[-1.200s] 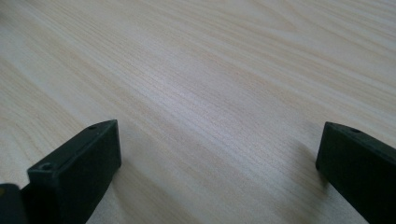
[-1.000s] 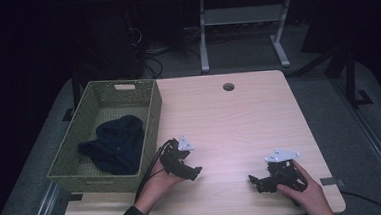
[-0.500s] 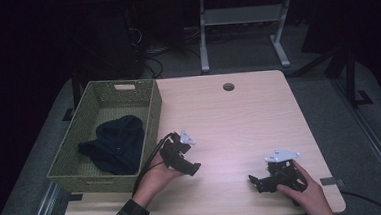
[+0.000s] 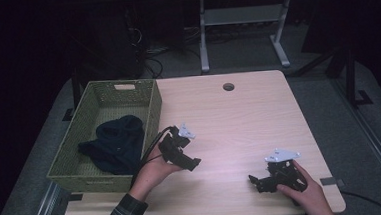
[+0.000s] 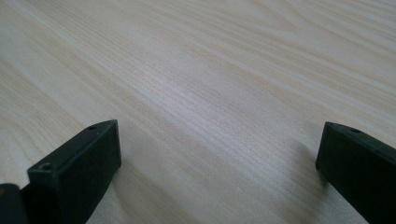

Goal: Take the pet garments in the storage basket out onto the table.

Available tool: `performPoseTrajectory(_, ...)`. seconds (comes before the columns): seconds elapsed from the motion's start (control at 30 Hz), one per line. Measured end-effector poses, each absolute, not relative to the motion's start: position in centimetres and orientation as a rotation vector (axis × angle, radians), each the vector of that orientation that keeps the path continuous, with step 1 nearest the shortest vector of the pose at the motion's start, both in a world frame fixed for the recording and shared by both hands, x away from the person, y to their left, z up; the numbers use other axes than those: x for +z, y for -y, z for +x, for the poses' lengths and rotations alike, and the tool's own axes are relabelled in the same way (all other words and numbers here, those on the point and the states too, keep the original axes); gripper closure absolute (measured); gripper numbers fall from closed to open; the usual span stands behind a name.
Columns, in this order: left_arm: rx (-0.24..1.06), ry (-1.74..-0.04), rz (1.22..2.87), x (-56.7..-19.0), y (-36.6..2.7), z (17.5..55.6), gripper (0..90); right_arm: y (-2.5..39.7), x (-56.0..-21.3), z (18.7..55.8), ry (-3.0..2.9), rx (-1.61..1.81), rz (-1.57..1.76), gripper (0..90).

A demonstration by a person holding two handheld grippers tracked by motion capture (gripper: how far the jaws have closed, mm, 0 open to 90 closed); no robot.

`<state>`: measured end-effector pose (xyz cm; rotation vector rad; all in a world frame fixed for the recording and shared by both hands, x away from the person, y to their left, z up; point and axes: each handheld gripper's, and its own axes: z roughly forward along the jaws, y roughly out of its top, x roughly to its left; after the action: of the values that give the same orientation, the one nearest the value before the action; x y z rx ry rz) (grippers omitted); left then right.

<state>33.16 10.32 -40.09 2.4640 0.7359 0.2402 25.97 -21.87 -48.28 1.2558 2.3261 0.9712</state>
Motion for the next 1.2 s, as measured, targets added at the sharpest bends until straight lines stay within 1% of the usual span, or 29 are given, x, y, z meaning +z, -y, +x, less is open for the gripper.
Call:
performPoseTrajectory(0.67,0.200,-0.711,2.432,-36.7,-11.0,34.2,13.8,21.9,-48.3,26.0,-2.326,0.971,1.257,0.0)
performPoseTrajectory(1.2,0.230,-0.720,2.426,-34.4,-12.6,35.1,13.8,21.9,-48.3,26.0,-2.327,0.973,1.254,0.0)
